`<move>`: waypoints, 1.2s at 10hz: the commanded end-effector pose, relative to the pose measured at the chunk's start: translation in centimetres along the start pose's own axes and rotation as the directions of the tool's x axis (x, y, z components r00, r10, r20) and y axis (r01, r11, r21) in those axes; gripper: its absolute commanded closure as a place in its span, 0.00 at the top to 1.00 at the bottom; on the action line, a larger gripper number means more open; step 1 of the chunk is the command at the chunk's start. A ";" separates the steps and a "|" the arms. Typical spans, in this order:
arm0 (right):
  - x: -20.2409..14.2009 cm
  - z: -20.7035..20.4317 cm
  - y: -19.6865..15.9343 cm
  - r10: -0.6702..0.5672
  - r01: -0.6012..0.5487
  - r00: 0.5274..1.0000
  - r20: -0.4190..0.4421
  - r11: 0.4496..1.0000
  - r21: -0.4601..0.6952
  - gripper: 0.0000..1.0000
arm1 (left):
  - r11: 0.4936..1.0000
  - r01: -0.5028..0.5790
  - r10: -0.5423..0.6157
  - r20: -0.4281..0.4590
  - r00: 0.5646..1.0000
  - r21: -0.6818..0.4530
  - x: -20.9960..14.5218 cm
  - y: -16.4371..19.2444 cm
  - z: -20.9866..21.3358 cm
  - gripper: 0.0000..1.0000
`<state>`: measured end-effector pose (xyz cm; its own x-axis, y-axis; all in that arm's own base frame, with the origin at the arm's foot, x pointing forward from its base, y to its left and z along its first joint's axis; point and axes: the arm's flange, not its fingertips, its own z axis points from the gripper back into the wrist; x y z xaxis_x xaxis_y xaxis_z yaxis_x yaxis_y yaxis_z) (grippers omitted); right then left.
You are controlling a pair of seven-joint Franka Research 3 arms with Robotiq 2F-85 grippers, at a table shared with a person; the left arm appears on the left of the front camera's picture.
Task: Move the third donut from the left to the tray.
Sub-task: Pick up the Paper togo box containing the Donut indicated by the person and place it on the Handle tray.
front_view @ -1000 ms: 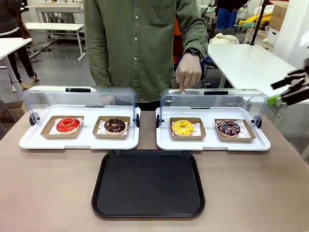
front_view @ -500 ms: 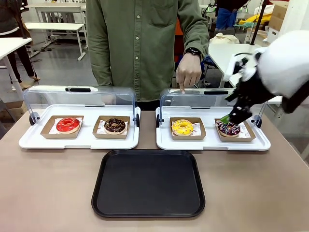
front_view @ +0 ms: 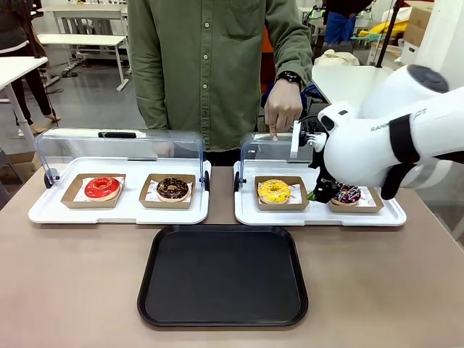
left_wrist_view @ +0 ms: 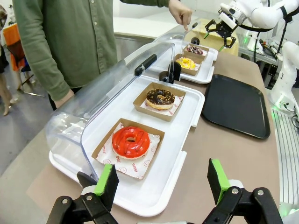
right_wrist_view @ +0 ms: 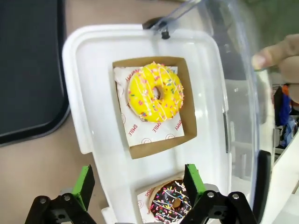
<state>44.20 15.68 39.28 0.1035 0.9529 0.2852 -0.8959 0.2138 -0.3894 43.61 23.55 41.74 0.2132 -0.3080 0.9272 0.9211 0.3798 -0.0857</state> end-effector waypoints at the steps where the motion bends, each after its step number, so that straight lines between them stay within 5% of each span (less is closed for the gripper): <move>1: 1.4 -1.3 -0.9 -0.028 0.028 0.999 -0.025 0.999 -0.016 1.00 | 1.000 0.017 -0.017 0.000 1.000 0.003 0.1 -0.1 0.1 1.00; 7: 0.1 -1.1 -0.4 0.001 -0.001 1.000 -0.018 1.000 0.007 1.00 | 1.000 0.017 -0.017 0.000 1.000 0.003 0.1 -0.1 0.1 1.00; 12: 2.5 -5.6 -1.3 0.070 -0.067 0.993 -0.092 0.997 0.041 1.00 | 1.000 0.017 -0.017 0.000 1.000 0.003 0.1 -0.1 0.1 1.00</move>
<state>46.79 17.77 35.68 0.0648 0.9755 0.2103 -0.9220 0.1392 -0.3613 43.63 23.56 41.77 0.2126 -0.3084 0.9272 0.9212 0.3798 -0.0848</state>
